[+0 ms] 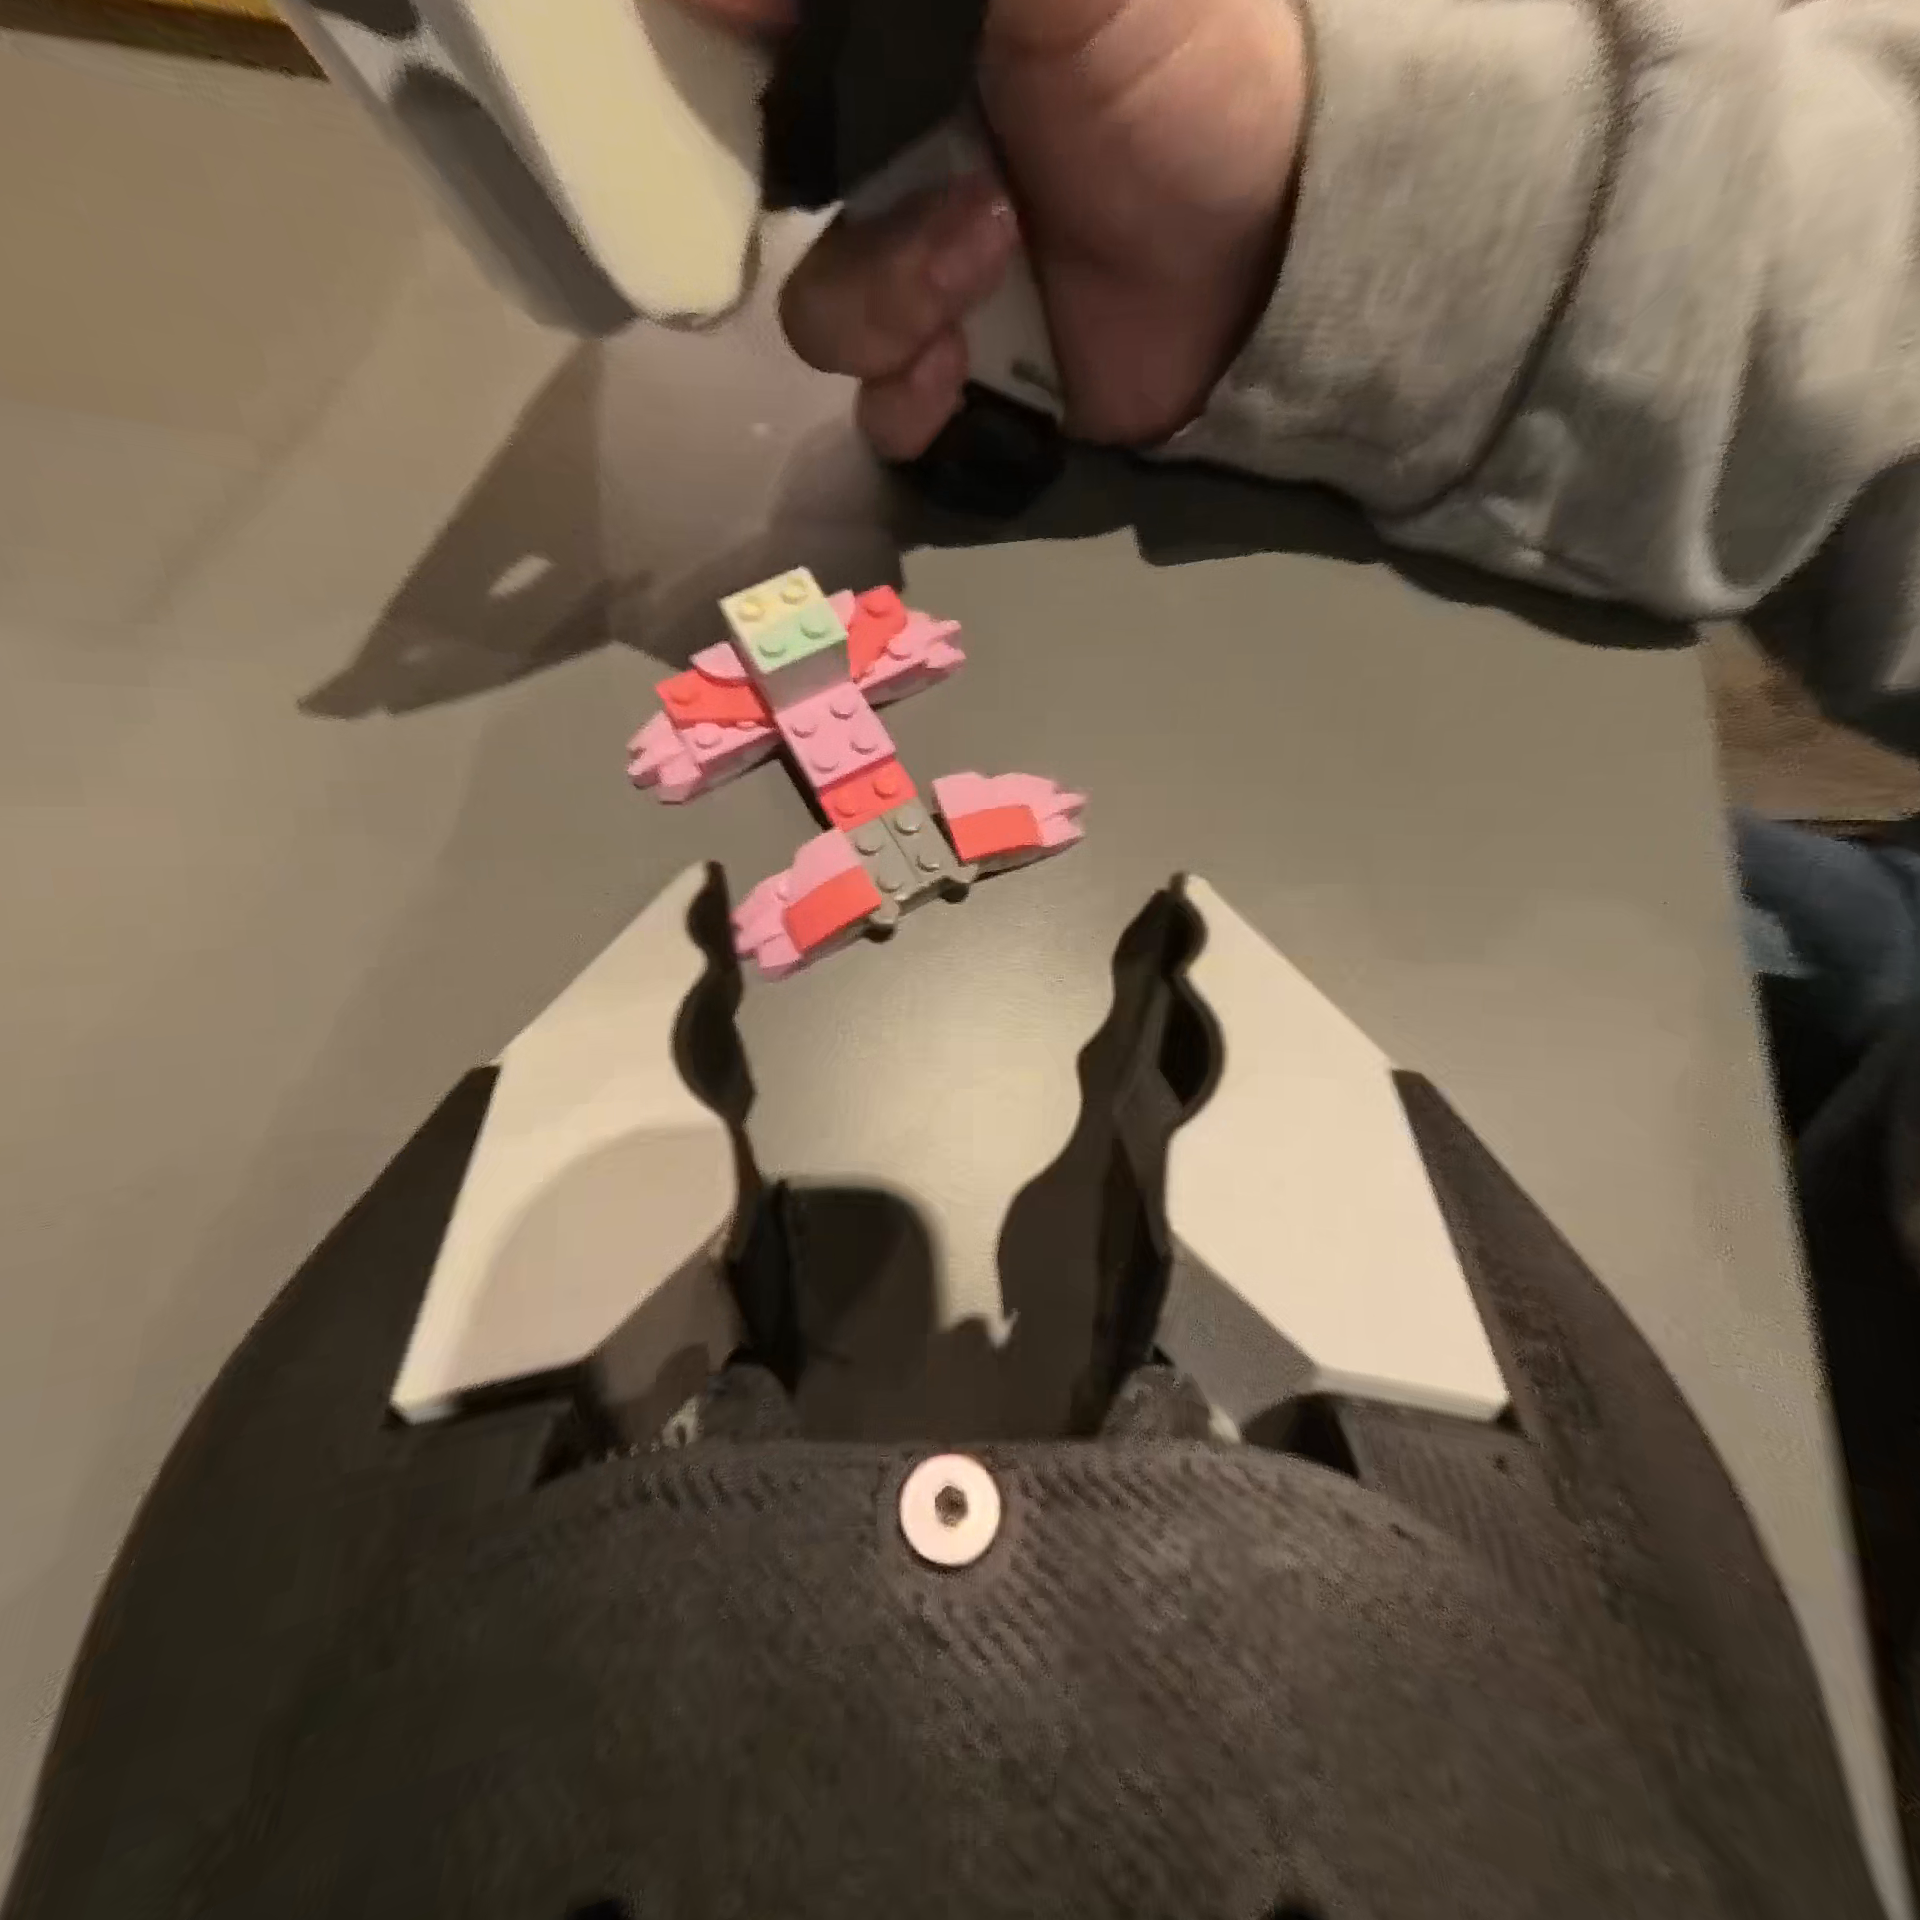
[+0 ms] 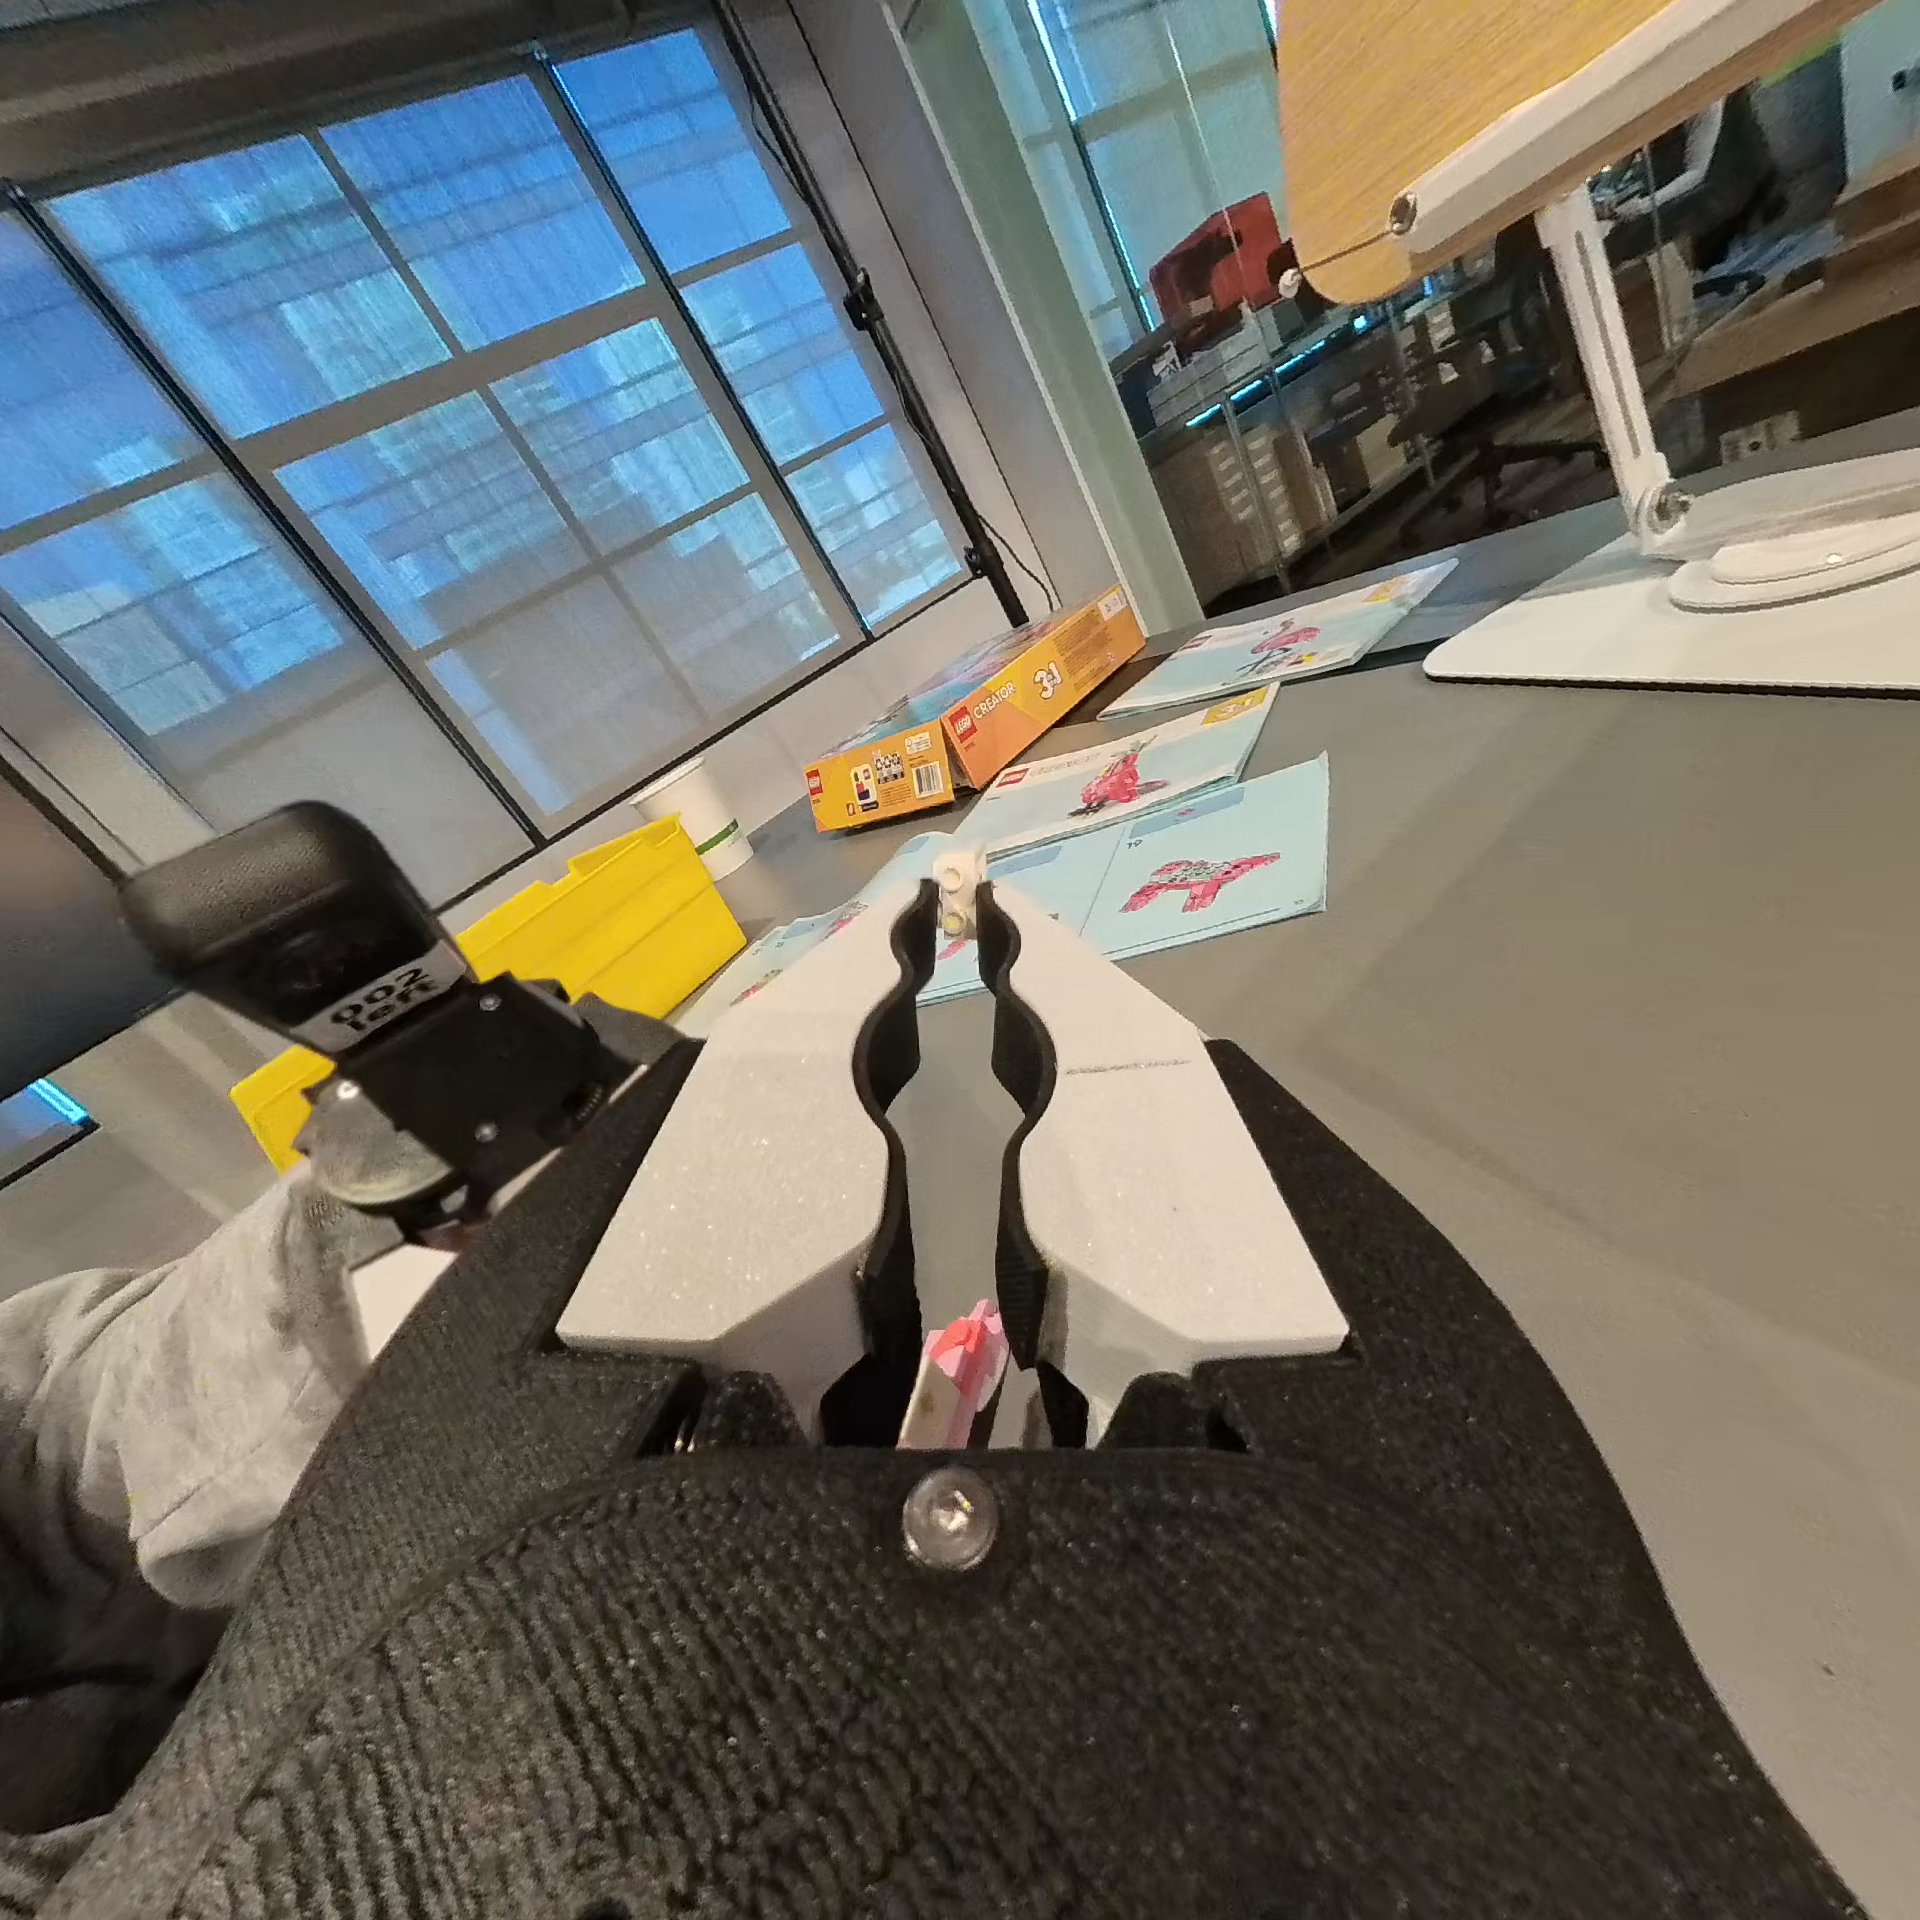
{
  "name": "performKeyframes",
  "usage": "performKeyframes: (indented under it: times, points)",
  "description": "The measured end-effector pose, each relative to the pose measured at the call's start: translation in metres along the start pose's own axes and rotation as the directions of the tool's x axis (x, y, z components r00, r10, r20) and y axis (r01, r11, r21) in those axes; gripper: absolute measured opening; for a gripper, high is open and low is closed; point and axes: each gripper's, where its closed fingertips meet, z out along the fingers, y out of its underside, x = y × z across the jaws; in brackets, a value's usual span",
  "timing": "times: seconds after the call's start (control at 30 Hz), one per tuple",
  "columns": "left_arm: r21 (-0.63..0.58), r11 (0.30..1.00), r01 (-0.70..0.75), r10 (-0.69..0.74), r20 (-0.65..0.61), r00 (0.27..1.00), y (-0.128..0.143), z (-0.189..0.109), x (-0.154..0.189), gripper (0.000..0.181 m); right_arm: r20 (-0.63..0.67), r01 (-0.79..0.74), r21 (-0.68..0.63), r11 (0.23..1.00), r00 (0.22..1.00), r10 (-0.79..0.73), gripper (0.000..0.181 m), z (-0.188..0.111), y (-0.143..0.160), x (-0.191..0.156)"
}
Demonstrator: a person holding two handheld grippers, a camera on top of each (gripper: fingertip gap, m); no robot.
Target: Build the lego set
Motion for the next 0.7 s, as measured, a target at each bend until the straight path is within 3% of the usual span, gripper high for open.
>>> performKeyframes:
  times: [0.1, 0.2, 0.4, 0.57, 0.63, 0.7]
  points:
    - [-0.025, 0.998, -0.055, 0.056, 0.029, 0.998, 0.0, -0.001, -0.002, 0.067, 0.002, -0.007, 0.005, 1.0, 1.0, 0.007, 0.005, -0.001, -0.001, 0.0]
    - [-0.05, 0.998, -0.048, 0.047, -0.032, 0.998, 0.006, -0.007, 0.006, 0.06, 0.006, -0.019, 0.018, 1.0, 1.0, 0.019, 0.005, -0.002, -0.003, 0.001]
    - [-0.031, 1.0, -0.007, 0.004, -0.121, 0.993, 0.007, -0.011, 0.017, 0.026, 0.007, -0.025, 0.021, 0.999, 1.0, 0.025, 0.005, -0.002, -0.003, 0.001]
    - [-0.023, 0.998, -0.06, 0.059, -0.056, 0.997, 0.006, -0.008, 0.015, 0.018, 0.009, -0.028, 0.024, 0.999, 1.0, 0.028, 0.005, -0.003, -0.004, 0.001]
    - [-0.034, 0.999, 0.008, -0.007, 0.016, 1.0, 0.008, -0.011, 0.005, 0.018, 0.01, -0.032, 0.028, 0.999, 0.999, 0.032, 0.005, -0.003, -0.005, 0.001]
    - [-0.043, 0.992, 0.118, -0.109, 0.171, 0.979, 0.015, -0.021, -0.017, 0.018, 0.012, -0.037, 0.03, 0.999, 0.999, 0.036, 0.005, -0.004, -0.005, 0.001]
